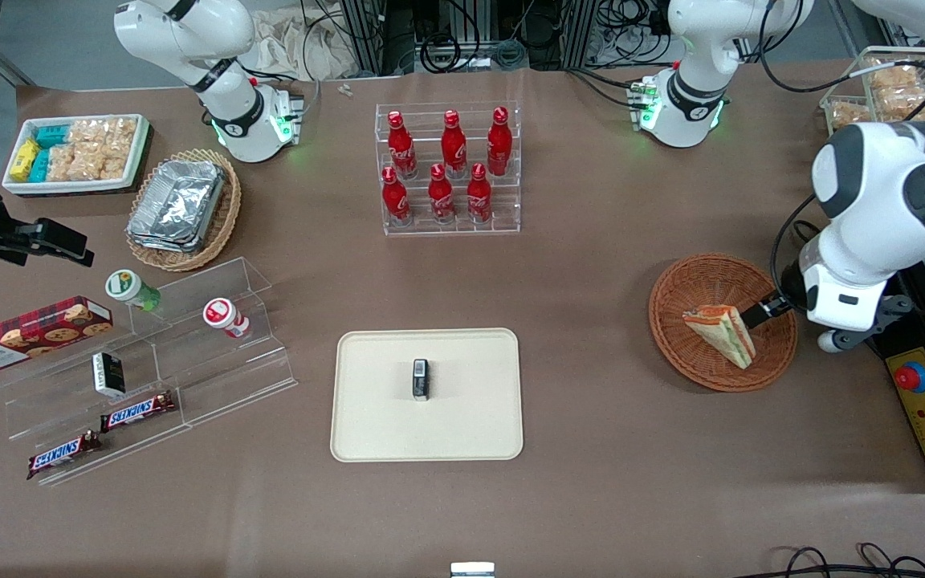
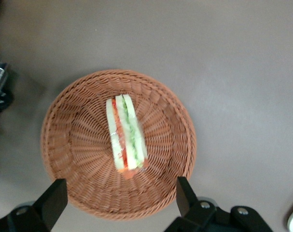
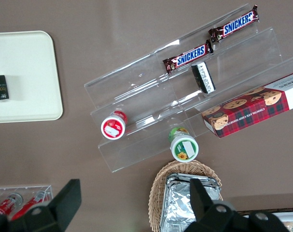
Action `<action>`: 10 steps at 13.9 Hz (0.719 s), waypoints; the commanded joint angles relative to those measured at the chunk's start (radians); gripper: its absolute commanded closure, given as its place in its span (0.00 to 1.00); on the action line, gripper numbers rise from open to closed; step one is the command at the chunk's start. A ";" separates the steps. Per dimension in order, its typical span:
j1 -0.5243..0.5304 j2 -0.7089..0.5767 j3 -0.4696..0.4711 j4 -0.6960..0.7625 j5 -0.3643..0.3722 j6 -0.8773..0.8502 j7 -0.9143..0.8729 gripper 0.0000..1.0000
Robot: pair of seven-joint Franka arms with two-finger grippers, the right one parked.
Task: Place sandwich from basket to tray
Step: 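Lower the open left gripper over the wrapped sandwich in the wicker basket, then close the left gripper on the sandwich's crust edge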
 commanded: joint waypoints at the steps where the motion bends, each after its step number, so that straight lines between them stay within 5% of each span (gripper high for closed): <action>1: -0.001 -0.034 -0.002 -0.114 0.003 0.103 -0.080 0.00; 10: 0.001 0.018 -0.002 -0.200 0.009 0.216 -0.152 0.00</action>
